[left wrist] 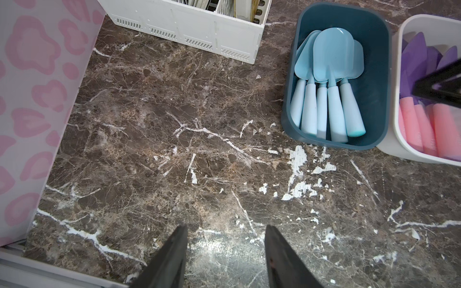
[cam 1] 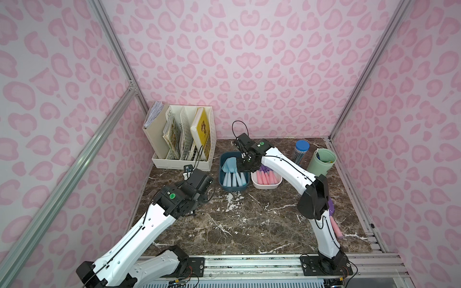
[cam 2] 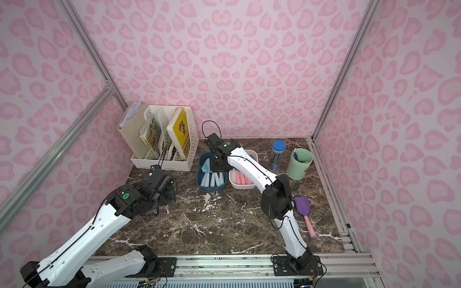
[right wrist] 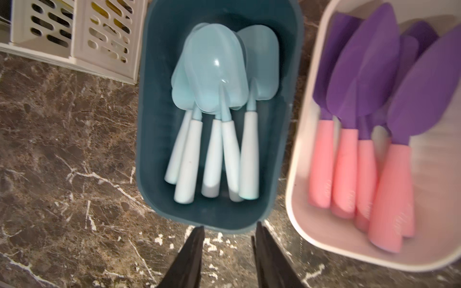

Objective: Sort the small shovels by color and place them into the storage box
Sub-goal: Place the shovel in the storage box, then pick up the shovel from the center of the board.

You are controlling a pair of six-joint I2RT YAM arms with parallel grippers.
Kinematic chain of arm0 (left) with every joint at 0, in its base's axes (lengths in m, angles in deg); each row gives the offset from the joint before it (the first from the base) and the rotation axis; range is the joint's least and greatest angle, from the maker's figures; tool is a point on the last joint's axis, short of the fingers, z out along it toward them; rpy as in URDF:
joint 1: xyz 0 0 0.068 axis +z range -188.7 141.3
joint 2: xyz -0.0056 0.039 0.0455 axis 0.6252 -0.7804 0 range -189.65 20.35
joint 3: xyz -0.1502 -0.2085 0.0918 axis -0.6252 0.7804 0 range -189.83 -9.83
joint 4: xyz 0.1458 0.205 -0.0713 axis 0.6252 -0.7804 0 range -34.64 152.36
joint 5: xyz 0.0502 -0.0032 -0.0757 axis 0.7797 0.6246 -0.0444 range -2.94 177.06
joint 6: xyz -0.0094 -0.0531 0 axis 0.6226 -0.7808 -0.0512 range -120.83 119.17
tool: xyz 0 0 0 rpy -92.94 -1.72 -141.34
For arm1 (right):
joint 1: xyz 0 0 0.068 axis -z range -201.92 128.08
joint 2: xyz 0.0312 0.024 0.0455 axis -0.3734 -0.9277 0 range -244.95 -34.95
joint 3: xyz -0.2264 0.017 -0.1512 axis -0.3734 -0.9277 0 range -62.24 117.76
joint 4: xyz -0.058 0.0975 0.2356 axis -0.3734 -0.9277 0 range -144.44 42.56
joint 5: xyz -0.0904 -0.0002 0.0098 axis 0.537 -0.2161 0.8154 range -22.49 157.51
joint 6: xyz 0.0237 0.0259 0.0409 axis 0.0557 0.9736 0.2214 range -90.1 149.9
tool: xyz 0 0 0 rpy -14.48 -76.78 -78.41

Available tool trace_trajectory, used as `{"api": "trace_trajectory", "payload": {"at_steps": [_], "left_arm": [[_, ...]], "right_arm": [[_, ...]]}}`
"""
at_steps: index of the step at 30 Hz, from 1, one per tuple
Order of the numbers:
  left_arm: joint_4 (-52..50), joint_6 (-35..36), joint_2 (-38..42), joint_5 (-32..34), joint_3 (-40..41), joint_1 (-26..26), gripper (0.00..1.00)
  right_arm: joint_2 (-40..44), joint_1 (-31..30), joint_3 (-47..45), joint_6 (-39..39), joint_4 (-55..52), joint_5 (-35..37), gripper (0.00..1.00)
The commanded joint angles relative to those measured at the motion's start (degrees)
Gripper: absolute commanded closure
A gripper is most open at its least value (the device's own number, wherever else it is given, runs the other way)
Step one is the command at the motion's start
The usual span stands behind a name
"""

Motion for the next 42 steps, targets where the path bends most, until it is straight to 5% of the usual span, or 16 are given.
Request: {"api": "trace_trajectory", "payload": {"at_steps": [1, 9, 19, 42], "left_arm": [[-0.96, -0.72, -0.19, -2.14, -0.34, 0.06, 0.45], [0.2, -2.86, -4.5, -9.12, -0.13, -0.4, 0.47], [3.21, -4.72, -10.84, -9.48, -1.49, -6.22, 0.47], [10.14, -7.65, -21.04, -12.98, -0.94, -14.07, 0.46]], "right_arm": [[6.19, 0.43, -9.01, -0.66, 4.37, 2.14, 0.61], [25.06, 2.58, -34.02, -0.2, 8.31, 5.99, 0.59], [41.52, 9.94, -55.99, 3.46, 9.96, 3.98, 0.57], [53.14, 27.17, -76.59, 4.72, 11.81, 0.82, 0.45]]}}
